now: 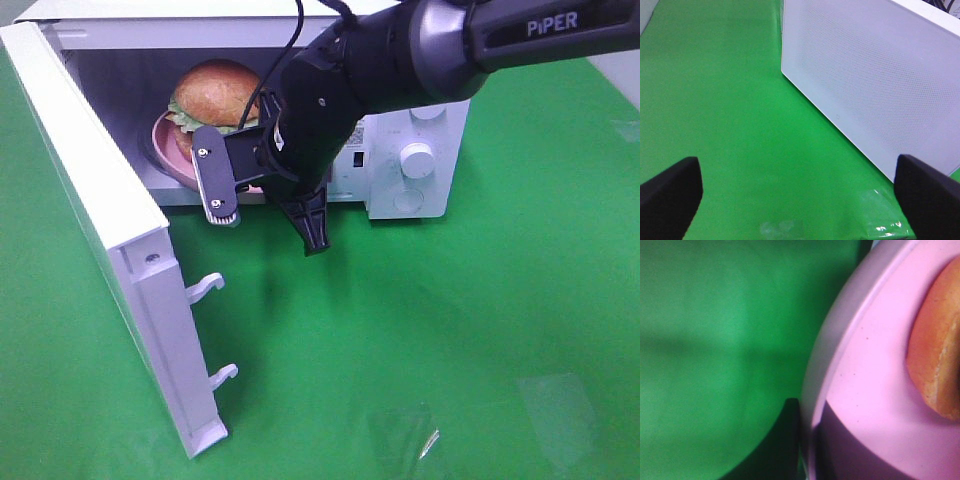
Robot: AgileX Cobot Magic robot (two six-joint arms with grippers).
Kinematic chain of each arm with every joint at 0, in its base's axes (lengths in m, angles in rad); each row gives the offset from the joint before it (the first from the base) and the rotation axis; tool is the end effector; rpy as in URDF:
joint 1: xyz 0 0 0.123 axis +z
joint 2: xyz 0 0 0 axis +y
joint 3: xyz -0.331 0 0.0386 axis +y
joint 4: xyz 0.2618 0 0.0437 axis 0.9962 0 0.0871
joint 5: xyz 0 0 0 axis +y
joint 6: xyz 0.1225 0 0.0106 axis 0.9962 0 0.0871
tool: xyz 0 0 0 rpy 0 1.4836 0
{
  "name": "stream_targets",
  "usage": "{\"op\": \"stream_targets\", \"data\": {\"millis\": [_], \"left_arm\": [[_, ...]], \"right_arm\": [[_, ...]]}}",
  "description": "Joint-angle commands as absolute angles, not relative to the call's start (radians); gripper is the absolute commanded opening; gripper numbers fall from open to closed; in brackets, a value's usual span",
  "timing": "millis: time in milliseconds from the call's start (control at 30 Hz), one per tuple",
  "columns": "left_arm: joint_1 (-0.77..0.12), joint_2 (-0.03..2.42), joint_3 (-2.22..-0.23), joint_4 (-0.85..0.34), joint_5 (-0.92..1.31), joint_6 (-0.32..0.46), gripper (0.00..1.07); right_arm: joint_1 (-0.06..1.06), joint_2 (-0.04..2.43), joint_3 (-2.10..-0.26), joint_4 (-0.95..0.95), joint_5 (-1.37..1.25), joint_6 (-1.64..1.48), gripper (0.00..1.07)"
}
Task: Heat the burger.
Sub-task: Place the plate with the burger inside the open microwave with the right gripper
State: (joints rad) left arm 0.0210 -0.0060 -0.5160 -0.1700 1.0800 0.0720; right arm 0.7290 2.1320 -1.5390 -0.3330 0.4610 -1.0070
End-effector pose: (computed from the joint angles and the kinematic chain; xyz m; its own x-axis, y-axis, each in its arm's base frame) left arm -0.0171 -0.0187 0.2734 -0.4491 -0.0181 -0.8933 0.1087 0.9913 -0.0747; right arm 0.4009 0.3341 0.1740 0.4176 -0.9078 -0.0388 -0.7386 -0.3142 -0.5965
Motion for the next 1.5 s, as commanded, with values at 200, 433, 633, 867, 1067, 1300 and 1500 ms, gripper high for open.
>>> {"op": "stream_targets", "data": {"millis": [200,433,633,867,1067,1300,1500], "left_arm": [[0.022,-0.01,-0.515,-0.176,1.065,0.075,0.98],[0.022,-0.01,-0.515,-0.176,1.065,0.075,0.98],[0.022,-0.01,-0.515,-0.176,1.065,0.075,0.98],[0.022,-0.01,-0.515,-0.176,1.065,0.075,0.98],[0.022,-0.01,-0.515,-0.176,1.065,0.075,0.98],[0.022,-0.01,-0.515,-0.176,1.065,0.075,0.98],[0.022,-0.01,-0.515,-0.176,1.065,0.075,0.98]], "right_arm": [[0.725,2.174,-1.658,-0.391,0.486,-0.893,0.0],[0.725,2.232,-1.742,-0.412,0.543,-0.868,0.0],[0.725,2.27,-1.797,-0.414,0.561,-0.851,0.0],[0.736,2.32,-1.869,-0.423,0.571,-0.851,0.0],[0.757,2.345,-1.883,-0.416,0.561,-0.861,0.0],[0.76,2.345,-1.883,-0.427,0.559,-0.864,0.0],[0.76,2.345,-1.883,-0.43,0.566,-0.859,0.03]]}}
